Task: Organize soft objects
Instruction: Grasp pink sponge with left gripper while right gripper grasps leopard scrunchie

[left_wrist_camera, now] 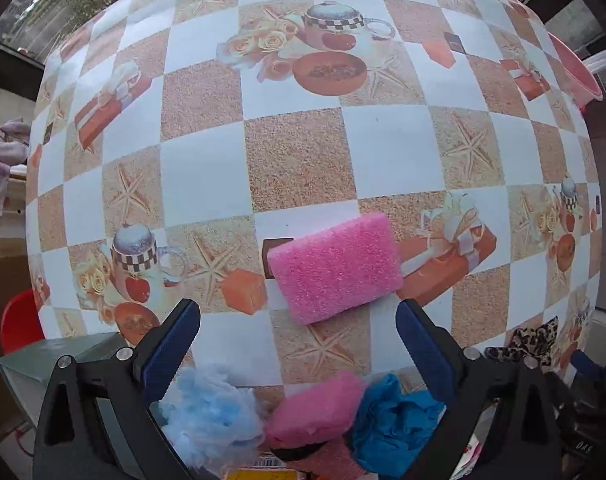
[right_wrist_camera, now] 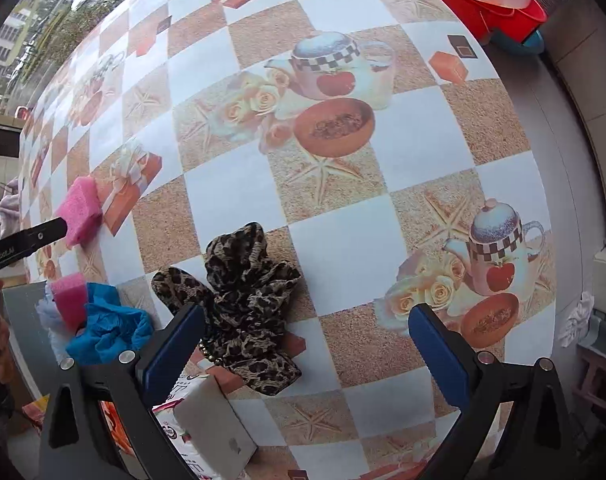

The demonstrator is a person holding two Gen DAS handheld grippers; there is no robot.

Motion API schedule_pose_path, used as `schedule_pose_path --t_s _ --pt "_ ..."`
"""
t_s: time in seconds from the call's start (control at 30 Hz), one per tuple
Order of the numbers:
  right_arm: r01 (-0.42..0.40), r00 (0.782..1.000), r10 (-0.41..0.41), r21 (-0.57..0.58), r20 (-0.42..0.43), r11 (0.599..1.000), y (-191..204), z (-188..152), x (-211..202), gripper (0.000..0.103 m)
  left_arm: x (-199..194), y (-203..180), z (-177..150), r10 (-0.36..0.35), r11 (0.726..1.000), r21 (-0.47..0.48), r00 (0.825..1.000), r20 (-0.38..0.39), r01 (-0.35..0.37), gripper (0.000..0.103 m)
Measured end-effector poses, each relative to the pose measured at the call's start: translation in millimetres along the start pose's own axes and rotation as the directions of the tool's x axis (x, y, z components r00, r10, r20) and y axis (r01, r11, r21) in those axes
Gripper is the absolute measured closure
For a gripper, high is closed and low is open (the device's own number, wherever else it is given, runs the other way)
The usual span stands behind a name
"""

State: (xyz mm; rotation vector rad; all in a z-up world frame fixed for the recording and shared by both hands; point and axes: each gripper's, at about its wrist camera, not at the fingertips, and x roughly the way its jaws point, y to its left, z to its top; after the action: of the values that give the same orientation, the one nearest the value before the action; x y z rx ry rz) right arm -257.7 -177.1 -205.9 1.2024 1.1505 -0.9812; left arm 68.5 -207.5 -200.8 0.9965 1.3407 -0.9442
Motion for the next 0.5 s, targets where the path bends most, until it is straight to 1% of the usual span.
schedule_pose_path --t_s 0.03,0.1,0.2,0.33,0.4,0.47,0.5 --pt "-0.008 1.000 0.008 -0.018 0.003 1.000 5.2 -1.8 -0.2 0.000 0.6 -0.5 1.2 -0.011 0.999 -0.032 1.000 0.001 0.011 0.004" --pt "-0.019 1.000 0.019 -0.058 0.011 0.998 16.8 -5.3 0.0 0.000 2.1 -2.2 3.3 -0.007 0.997 -0.078 1.000 0.010 0.008 0.004" --pt "-0.008 1.000 0.010 -0.126 0.014 0.992 32.4 -3.9 5.0 0.000 10.0 -9.3 11.0 -0.010 0.990 -0.140 1.000 0.001 0.010 0.004" --pt "0.054 0.998 -0.055 -0.190 -0.001 0.980 46.9 0.9 23.1 0.000 27.5 -9.2 15.1 -0.033 0.980 -0.198 0.999 -0.038 0.025 0.004" --pt "0.084 0.996 -0.089 -0.199 -0.018 0.976 48.6 0.8 36.3 0.000 34.0 -8.3 16.0 -0.034 0.976 -0.215 0.998 -0.051 0.023 0.004" --pt "0.089 0.994 -0.099 -0.194 -0.043 0.977 48.0 1.5 47.2 0.000 40.7 -11.7 16.8 -0.024 0.975 -0.221 0.998 -0.063 0.010 0.004" --pt "0.119 0.991 -0.128 -0.205 -0.031 0.972 48.7 1.4 47.9 0.000 43.3 -13.8 16.0 -0.030 0.974 -0.227 0.998 -0.062 0.015 0.003"
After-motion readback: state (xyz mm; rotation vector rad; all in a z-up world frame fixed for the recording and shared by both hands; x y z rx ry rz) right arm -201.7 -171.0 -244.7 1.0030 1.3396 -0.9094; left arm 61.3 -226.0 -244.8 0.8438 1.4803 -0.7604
